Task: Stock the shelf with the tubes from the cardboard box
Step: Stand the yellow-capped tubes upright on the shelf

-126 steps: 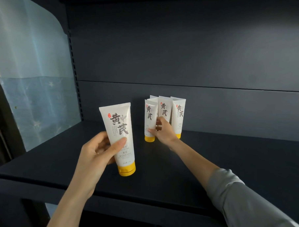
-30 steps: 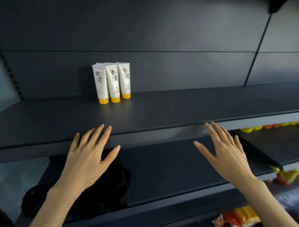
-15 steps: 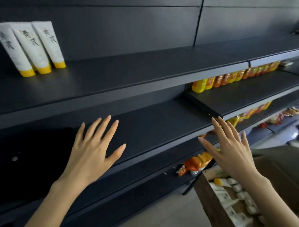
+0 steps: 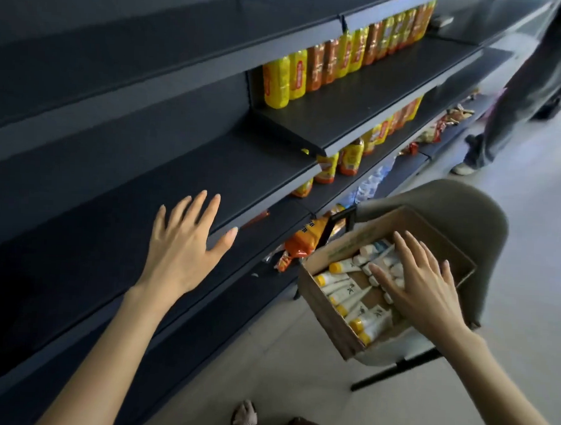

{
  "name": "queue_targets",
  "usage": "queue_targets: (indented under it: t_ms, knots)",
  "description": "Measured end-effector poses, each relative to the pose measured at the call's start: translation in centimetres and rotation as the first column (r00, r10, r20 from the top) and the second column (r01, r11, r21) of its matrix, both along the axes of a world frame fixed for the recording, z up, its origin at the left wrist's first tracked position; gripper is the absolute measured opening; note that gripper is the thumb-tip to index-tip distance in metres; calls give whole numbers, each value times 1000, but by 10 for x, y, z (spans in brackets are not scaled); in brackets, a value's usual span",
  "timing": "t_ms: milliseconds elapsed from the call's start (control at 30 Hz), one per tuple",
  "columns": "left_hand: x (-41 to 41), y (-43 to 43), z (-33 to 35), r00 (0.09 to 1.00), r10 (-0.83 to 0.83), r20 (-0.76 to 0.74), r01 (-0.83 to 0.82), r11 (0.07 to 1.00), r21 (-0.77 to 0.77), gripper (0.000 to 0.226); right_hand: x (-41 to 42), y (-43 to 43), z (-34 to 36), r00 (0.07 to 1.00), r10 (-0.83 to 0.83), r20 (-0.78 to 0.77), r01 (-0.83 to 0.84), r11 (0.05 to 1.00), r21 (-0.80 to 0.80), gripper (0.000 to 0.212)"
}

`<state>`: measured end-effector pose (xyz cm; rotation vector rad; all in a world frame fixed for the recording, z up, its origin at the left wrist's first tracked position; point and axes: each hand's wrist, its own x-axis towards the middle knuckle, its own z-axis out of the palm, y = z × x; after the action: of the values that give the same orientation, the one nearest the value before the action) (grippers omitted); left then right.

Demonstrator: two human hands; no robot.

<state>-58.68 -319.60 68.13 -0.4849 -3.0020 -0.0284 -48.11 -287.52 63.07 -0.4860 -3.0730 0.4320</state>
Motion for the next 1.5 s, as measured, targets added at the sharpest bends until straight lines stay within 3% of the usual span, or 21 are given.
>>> queue_targets:
  t_ms: [300,533,833,1067,1133,1233,1267,1400,1500]
  knots:
    - [-67,93,-79,943,-252,217,264,964,-28,80,-2,37,-94,959,-243,146,258,962,-93,84]
    - [-108,139,-146,827,-423,371,464,885,-25,81,-20,30,-145,841,-488,234,538,800,-265,88]
    - [-135,166,-208,728,-493,476,576,816,-36,84,-56,8,-218,770,-556,312,636,637,-435,83]
    - [-158,189,-239,719,-469,514,557,830,-22,84,-126,10,-274,698,-627,347,637,321,-701,86]
    - [-162,195,-247,726,-461,510,531,847,9,83,-150,14,-294,628,-643,438,655,133,-744,85]
    - [-165,203,-261,720,-450,528,501,864,54,82,-187,24,-321,499,-615,611,615,-246,-749,85]
    - [-165,204,-265,717,-448,534,496,866,60,82,-196,26,-329,476,-612,632,603,-296,-741,84]
    - [-169,203,-274,721,-436,539,455,884,105,74,-227,37,-358,416,-624,661,632,-325,-704,84]
    - [-173,198,-275,712,-432,553,442,888,125,68,-239,45,-371,334,-598,728,634,-429,-643,78]
